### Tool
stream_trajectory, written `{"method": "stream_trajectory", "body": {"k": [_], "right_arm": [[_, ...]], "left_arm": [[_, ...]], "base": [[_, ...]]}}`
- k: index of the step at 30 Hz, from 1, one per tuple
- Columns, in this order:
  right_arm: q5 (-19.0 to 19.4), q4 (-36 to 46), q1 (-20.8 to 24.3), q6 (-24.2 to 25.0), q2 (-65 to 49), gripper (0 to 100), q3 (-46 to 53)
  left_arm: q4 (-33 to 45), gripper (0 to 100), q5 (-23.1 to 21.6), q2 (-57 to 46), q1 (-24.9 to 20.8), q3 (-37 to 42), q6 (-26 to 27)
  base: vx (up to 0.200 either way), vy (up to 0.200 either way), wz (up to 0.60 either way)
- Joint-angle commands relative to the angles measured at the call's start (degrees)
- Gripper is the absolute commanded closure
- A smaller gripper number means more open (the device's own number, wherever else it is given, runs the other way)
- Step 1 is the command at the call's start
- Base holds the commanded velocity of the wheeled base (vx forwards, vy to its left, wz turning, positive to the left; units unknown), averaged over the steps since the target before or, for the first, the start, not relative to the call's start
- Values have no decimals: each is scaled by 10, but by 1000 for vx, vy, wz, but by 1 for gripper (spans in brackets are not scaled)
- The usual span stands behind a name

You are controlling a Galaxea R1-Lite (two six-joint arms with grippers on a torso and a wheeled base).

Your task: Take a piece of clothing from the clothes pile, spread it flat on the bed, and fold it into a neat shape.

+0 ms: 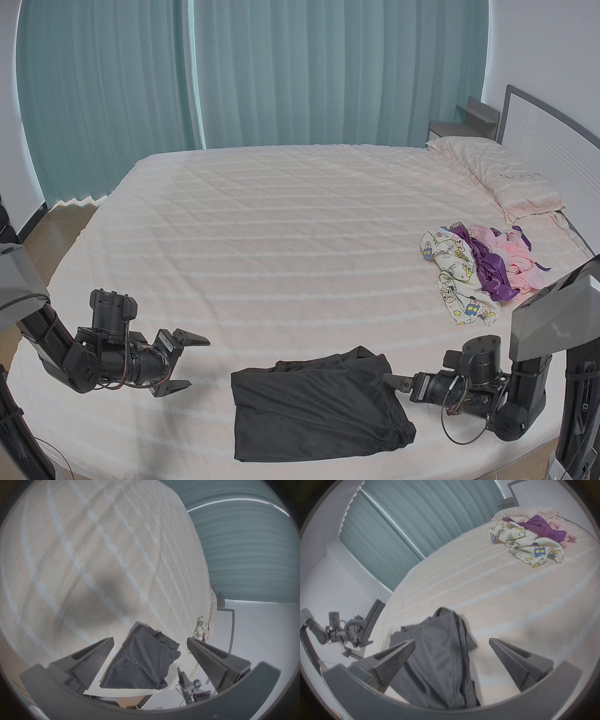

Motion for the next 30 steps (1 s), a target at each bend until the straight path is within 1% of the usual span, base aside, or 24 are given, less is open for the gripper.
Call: {"method": "stream_trajectory", "body": {"k": [1,2,4,5,6,7,8,13,14,26,30], "right_arm": [[3,15,-19,38,95,0,-136],[5,44,-20,40,102,0,-177],[7,66,-20,41,105,0,-202],[21,93,-21,41,106,0,-230],[21,93,-21,41,106,0,-230],[42,122,-21,42,106,0,-257],[46,131,-20,42,107,0,-265],[50,167,-20,41,120,0,-305],[50,171,-20,41,120,100,-306],[46,163,-28,43,123,100,-311],[43,135,-31,60,121,100,-309]], "left_arm": [[-1,0,1,2,-1,0,0],[-1,0,1,2,-1,0,0],[-1,0,1,2,-1,0,0],[-1,0,1,2,-1,0,0],[-1,0,1,2,-1,0,0],[-1,0,1,2,-1,0,0],[-1,0,1,2,-1,0,0],[-1,0,1,3,-1,0,0],[-1,0,2,2,-1,0,0],[-1,0,2,3,-1,0,1],[-1,0,2,3,-1,0,0]], "base": [[0,0,0],[0,0,0],[0,0,0],[0,0,0],[0,0,0],[0,0,0],[0,0,0],[0,0,0],[0,0,0],[0,0,0],[0,0,0]]}}
